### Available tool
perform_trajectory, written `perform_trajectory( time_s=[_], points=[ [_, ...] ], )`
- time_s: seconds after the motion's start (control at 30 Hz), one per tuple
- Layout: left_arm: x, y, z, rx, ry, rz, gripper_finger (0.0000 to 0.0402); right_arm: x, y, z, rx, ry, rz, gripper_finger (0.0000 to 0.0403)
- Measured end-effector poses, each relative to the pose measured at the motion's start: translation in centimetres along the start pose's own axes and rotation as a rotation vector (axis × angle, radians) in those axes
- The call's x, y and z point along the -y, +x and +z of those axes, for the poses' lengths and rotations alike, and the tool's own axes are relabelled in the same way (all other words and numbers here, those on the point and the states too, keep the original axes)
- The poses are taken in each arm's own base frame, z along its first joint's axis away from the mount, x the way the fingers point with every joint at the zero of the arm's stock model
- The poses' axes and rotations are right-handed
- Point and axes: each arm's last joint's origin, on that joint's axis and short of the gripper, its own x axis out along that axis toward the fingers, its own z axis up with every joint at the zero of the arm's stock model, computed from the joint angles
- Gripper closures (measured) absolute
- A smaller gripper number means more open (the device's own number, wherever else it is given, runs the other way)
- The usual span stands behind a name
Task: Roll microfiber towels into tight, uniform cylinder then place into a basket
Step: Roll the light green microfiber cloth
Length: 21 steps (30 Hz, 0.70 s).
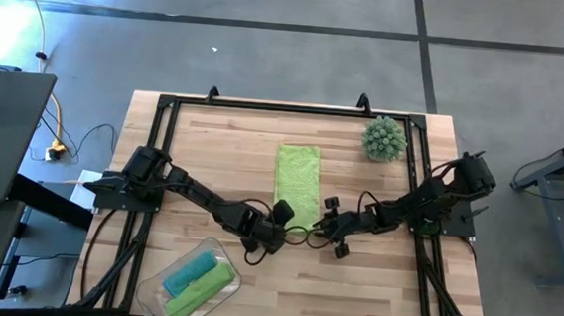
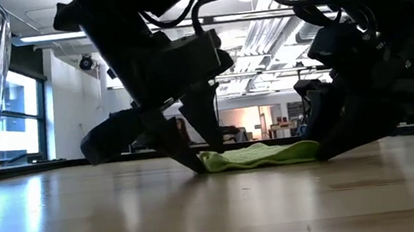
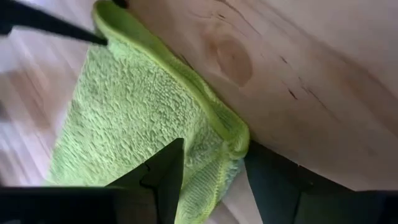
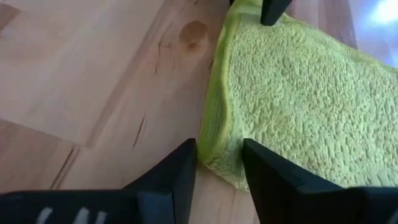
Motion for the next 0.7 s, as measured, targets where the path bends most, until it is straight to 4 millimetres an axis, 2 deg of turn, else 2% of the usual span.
perform_trajectory(
  time_s=[0.13, 0.33, 0.5, 0.7],
  points=[
    [0.0, 0.0, 0.1, 0.008, -0.148, -0.006, 0.0264, -0.4, -0.1, 0.0, -0.005, 0.001, 0.007, 0.0312],
    [0.2, 0.1, 0.1, 0.027, -0.338, -0.05, 0.0338, -0.6, -0.1, 0.0, -0.008, 0.156, 0.016, 0.0392],
    [0.1, -0.3, 0.3, 0.068, -0.542, -0.131, 0.0394, -0.6, -0.1, 0.0, 0.001, 0.302, 0.017, 0.0392],
    [-0.8, -1.7, 0.6, 0.161, -0.733, -0.259, 0.0396, -0.3, 0.0, 0.3, 0.036, 0.469, 0.125, 0.04]
  ],
)
